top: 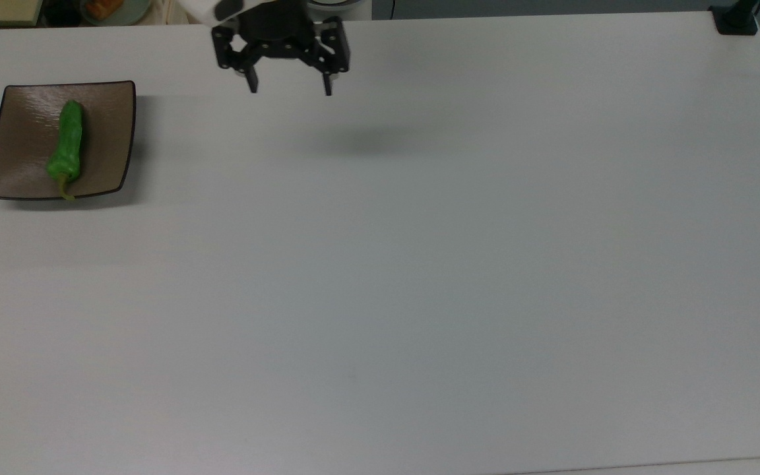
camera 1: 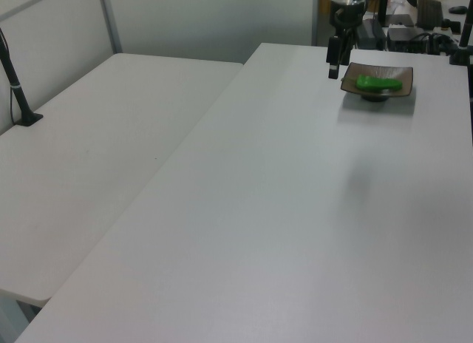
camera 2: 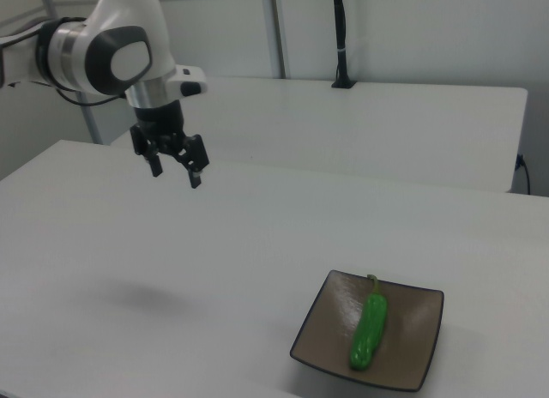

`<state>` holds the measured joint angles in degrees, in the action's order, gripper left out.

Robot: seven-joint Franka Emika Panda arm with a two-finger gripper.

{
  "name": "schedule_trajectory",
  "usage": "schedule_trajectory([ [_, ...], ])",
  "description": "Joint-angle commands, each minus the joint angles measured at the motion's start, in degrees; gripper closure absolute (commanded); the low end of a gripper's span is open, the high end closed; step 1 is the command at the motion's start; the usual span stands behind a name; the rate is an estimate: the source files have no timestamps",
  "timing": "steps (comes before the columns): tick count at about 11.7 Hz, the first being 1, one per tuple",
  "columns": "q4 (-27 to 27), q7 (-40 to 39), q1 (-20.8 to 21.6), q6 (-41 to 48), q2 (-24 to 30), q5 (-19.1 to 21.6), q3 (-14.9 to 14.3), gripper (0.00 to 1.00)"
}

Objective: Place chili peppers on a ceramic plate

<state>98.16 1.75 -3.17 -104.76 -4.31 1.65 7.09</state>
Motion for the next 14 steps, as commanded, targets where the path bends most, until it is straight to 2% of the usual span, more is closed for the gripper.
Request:
schedule_trajectory([
  [1, 1.4, 0.8, 2.3, 2.0, 2.4, 0.3, -0.1, 0.0],
  [4, 1.5, 0.8, 3.3, 1.7, 2.4, -0.1, -0.3, 0.0],
  [6, 2.0, 0.4, 6.2, 1.7, 2.4, -1.4, -2.7, 0.0],
  [7, 2.0, 0.5, 6.7, 1.7, 2.4, -1.5, -2.9, 0.0],
  [11, 2.0, 0.4, 6.7, 1.7, 2.3, -1.9, -3.0, 0.0],
  [14, 2.0, 0.4, 9.1, 1.8, 2.4, -2.4, -5.7, 0.0],
])
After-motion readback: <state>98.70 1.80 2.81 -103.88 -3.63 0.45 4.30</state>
